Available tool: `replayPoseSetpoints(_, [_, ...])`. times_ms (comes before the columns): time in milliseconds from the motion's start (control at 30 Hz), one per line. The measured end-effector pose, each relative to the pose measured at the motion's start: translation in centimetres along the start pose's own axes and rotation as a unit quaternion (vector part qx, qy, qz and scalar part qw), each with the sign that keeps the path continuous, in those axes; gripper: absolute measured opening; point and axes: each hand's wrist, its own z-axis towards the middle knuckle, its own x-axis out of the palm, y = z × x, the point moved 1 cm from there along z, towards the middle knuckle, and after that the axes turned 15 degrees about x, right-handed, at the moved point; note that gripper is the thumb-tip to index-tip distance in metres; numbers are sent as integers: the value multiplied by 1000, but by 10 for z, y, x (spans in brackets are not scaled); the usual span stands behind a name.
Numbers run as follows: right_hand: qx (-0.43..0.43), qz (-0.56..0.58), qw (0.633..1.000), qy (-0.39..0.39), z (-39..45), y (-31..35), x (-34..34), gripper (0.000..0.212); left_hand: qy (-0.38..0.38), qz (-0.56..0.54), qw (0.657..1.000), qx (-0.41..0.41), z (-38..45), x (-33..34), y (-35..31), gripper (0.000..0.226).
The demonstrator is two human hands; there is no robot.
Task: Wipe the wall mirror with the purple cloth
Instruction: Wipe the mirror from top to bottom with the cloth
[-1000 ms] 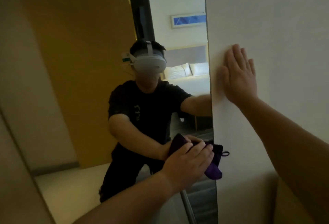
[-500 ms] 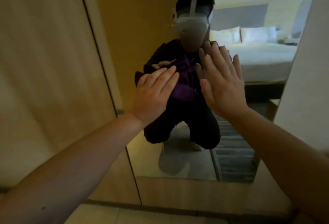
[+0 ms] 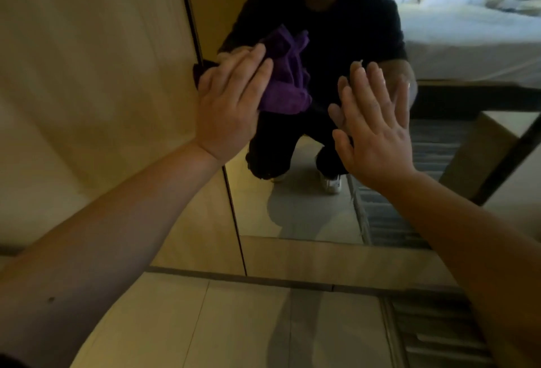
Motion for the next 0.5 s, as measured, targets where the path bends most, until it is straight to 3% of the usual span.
replayPoseSetpoints(267, [-15,-31,981,-192,5,5,43,56,-11,24,998,56,-15,18,-15,51])
replayPoseSetpoints(500, [-23,-2,975,-219,4,3,47,55,24,-9,993,119,-92,37,-72,59])
